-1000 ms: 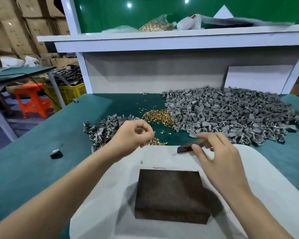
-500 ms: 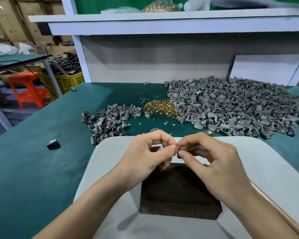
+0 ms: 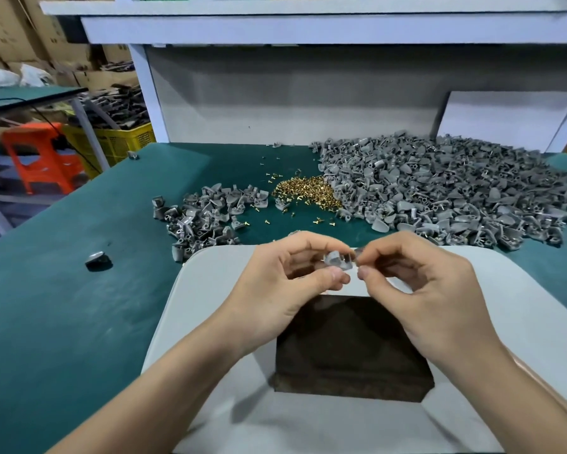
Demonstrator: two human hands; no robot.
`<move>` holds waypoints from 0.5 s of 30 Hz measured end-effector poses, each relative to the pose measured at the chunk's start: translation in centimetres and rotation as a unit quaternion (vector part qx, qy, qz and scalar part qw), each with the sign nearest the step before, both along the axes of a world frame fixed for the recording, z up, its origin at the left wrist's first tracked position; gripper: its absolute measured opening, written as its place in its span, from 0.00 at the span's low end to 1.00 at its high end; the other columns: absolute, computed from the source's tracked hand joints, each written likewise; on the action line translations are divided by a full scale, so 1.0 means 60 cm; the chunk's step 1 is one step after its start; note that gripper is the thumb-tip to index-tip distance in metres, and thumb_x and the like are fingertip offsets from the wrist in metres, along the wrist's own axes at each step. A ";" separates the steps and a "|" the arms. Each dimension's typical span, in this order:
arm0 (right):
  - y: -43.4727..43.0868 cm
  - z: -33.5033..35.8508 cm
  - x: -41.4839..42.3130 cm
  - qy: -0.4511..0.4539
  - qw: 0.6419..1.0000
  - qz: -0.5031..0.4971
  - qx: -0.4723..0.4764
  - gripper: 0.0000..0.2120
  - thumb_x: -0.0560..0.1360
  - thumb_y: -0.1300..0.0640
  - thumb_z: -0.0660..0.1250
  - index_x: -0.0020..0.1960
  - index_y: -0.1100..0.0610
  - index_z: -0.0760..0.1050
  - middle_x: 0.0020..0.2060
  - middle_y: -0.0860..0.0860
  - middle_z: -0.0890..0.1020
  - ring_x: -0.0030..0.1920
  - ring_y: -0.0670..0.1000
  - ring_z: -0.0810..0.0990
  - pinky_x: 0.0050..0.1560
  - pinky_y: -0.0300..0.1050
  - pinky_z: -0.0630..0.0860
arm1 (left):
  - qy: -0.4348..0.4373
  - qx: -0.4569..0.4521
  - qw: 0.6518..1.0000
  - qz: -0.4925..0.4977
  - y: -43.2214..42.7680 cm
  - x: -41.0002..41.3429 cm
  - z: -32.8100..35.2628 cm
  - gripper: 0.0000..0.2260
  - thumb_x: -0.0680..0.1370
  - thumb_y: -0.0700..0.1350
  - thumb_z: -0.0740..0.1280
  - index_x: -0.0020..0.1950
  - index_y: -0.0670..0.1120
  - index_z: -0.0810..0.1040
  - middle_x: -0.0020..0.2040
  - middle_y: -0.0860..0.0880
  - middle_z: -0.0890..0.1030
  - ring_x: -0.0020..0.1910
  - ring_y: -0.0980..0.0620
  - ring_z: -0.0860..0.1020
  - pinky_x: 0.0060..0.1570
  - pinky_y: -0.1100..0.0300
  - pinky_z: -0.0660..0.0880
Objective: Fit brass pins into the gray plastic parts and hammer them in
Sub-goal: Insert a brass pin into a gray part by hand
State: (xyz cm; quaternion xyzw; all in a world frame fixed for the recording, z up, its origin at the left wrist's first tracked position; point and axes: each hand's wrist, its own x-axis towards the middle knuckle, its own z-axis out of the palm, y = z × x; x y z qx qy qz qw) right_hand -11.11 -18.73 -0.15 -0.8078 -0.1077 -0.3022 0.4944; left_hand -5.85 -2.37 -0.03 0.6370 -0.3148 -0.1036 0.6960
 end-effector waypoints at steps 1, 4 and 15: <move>0.001 0.001 -0.001 0.002 1.000 -0.001 0.005 0.08 0.67 0.62 0.70 0.40 0.49 0.78 0.38 0.45 0.82 0.40 0.48 0.82 0.45 0.35 0.78 | 0.006 -0.002 1.000 -0.001 0.000 0.000 0.000 0.09 0.74 0.32 0.68 0.52 0.40 0.80 0.44 0.46 0.84 0.41 0.54 0.82 0.46 0.63 0.78; 0.005 0.003 -0.002 0.009 1.000 0.003 0.016 0.08 0.67 0.62 0.70 0.39 0.48 0.79 0.37 0.45 0.81 0.40 0.46 0.81 0.44 0.33 0.76 | 0.031 -0.012 0.999 -0.014 -0.001 -0.003 0.001 0.10 0.75 0.34 0.66 0.54 0.41 0.80 0.41 0.49 0.83 0.39 0.55 0.81 0.44 0.63 0.79; 0.009 0.004 -0.002 0.052 0.989 0.053 0.127 0.15 0.68 0.74 0.70 0.40 0.54 0.77 0.34 0.50 0.80 0.36 0.47 0.78 0.41 0.36 0.76 | 0.013 0.003 0.999 -0.032 -0.004 0.000 -0.001 0.11 0.76 0.33 0.66 0.54 0.45 0.77 0.36 0.51 0.82 0.35 0.55 0.81 0.40 0.66 0.77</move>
